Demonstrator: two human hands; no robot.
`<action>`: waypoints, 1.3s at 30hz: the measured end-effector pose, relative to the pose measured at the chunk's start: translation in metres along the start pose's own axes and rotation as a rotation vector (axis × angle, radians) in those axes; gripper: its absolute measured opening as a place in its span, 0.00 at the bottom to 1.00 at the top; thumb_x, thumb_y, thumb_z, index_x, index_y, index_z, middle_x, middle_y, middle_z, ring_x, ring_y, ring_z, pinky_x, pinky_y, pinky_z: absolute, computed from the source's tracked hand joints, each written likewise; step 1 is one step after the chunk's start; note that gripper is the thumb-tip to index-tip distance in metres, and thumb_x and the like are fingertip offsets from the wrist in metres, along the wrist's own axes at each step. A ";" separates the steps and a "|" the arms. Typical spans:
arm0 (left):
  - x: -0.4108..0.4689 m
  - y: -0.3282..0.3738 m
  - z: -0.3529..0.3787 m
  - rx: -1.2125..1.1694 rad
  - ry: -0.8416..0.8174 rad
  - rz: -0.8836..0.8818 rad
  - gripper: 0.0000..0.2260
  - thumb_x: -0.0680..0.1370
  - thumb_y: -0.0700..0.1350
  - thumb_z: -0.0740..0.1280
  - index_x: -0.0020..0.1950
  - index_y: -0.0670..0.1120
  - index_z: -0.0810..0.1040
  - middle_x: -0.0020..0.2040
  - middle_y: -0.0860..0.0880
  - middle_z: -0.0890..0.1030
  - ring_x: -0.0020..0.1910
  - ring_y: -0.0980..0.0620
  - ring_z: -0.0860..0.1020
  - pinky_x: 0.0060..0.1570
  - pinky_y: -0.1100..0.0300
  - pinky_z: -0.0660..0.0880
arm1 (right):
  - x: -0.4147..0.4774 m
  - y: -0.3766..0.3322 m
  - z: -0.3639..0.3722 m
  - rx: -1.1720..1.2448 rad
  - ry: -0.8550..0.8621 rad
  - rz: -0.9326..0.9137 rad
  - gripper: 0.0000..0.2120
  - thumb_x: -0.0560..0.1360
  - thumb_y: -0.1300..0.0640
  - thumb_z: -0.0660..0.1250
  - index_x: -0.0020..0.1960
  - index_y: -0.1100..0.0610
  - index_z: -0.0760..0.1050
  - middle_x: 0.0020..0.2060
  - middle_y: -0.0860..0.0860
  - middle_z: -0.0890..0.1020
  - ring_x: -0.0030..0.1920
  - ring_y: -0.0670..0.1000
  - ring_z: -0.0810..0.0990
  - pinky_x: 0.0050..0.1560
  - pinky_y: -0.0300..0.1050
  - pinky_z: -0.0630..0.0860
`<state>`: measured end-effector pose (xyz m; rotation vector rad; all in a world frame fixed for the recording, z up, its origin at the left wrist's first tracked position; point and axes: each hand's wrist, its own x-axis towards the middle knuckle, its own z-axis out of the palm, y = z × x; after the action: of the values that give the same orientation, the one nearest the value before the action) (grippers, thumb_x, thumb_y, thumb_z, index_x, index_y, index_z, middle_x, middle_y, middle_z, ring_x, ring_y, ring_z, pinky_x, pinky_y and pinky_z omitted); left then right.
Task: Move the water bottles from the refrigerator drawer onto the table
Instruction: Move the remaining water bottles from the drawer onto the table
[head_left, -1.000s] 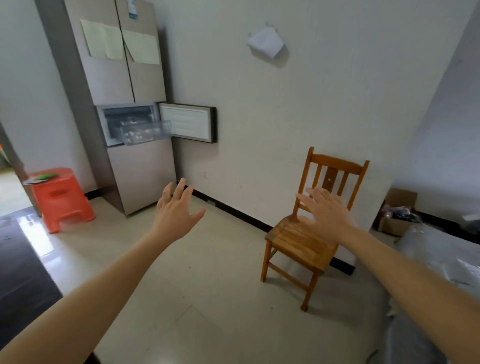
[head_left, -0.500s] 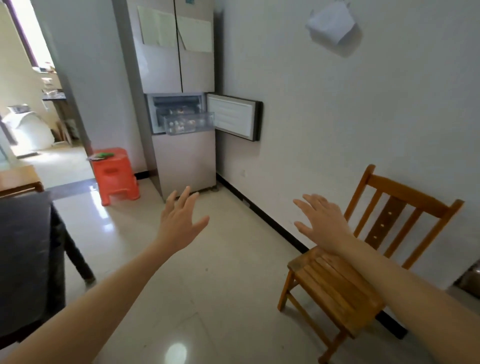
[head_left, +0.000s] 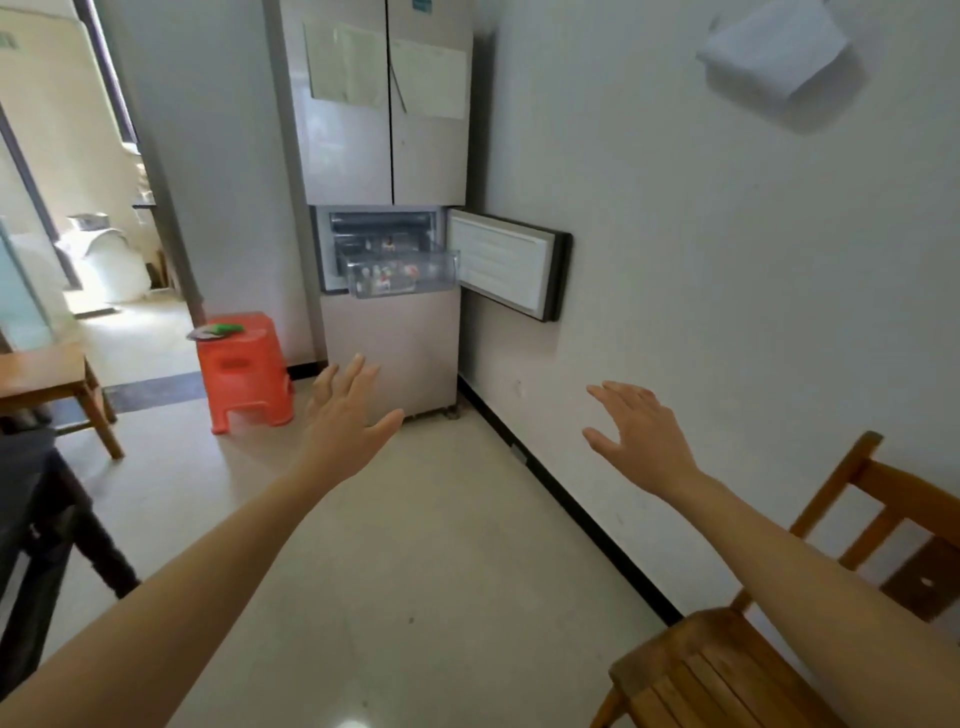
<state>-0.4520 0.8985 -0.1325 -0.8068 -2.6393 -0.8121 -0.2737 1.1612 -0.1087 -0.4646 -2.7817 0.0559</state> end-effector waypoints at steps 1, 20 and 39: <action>0.007 0.001 0.004 -0.001 0.010 -0.006 0.28 0.76 0.52 0.64 0.72 0.47 0.60 0.76 0.48 0.56 0.75 0.45 0.49 0.72 0.48 0.51 | 0.008 0.005 0.003 0.006 -0.004 0.004 0.26 0.78 0.48 0.59 0.73 0.53 0.59 0.72 0.52 0.63 0.72 0.53 0.59 0.67 0.48 0.60; 0.245 0.020 0.120 0.092 0.170 -0.187 0.25 0.76 0.51 0.65 0.70 0.45 0.64 0.73 0.45 0.63 0.72 0.41 0.56 0.69 0.42 0.59 | 0.308 0.133 0.091 0.089 -0.038 -0.244 0.26 0.77 0.50 0.61 0.72 0.53 0.60 0.69 0.51 0.67 0.68 0.54 0.65 0.63 0.48 0.65; 0.475 -0.081 0.213 0.062 0.228 -0.347 0.25 0.76 0.49 0.65 0.70 0.44 0.64 0.73 0.44 0.62 0.73 0.41 0.55 0.70 0.43 0.55 | 0.601 0.149 0.182 0.072 -0.106 -0.373 0.26 0.77 0.50 0.60 0.73 0.51 0.57 0.71 0.50 0.65 0.71 0.51 0.61 0.70 0.48 0.61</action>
<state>-0.9016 1.1716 -0.1520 -0.2233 -2.6130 -0.8412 -0.8237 1.4986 -0.1117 0.0811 -2.9084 0.0969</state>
